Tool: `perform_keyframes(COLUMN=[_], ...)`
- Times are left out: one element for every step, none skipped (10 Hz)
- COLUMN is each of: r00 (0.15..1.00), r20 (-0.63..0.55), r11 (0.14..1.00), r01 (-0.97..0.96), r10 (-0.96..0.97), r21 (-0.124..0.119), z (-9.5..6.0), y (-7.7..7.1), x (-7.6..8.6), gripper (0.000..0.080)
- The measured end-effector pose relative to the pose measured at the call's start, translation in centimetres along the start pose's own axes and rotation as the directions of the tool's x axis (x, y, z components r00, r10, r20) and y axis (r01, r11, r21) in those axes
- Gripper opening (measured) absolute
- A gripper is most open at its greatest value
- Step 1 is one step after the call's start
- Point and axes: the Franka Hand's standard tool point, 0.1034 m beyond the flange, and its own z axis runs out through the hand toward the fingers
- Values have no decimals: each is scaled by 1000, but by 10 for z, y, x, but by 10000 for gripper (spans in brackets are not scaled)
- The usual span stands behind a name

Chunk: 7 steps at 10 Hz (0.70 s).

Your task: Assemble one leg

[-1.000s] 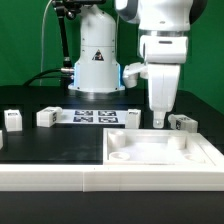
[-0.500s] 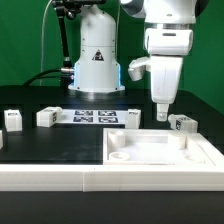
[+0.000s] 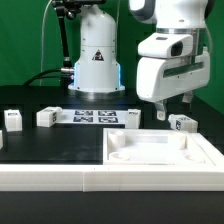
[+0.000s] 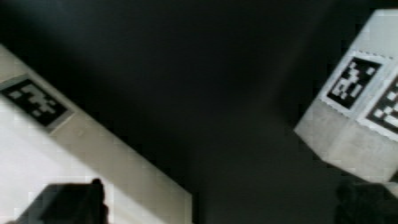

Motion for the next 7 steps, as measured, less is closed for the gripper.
perform_keyframes(r00=[993, 978, 954, 932, 907, 906, 907], r20=[2, 1, 2, 5, 7, 19, 37], r11=[993, 978, 954, 932, 907, 906, 907], r01=[-116, -210, -300, -361, -420, -423, -421], r10=[116, 210, 300, 361, 420, 422, 420], r21=[2, 5, 12, 17, 24, 24, 22], z=[2, 3, 5, 8, 8, 8, 8], y=[-11, -20, -28, -33, -33, -33, -33], x=[5, 11, 16, 19, 19, 18, 17], gripper=[649, 649, 649, 649, 649, 649, 649])
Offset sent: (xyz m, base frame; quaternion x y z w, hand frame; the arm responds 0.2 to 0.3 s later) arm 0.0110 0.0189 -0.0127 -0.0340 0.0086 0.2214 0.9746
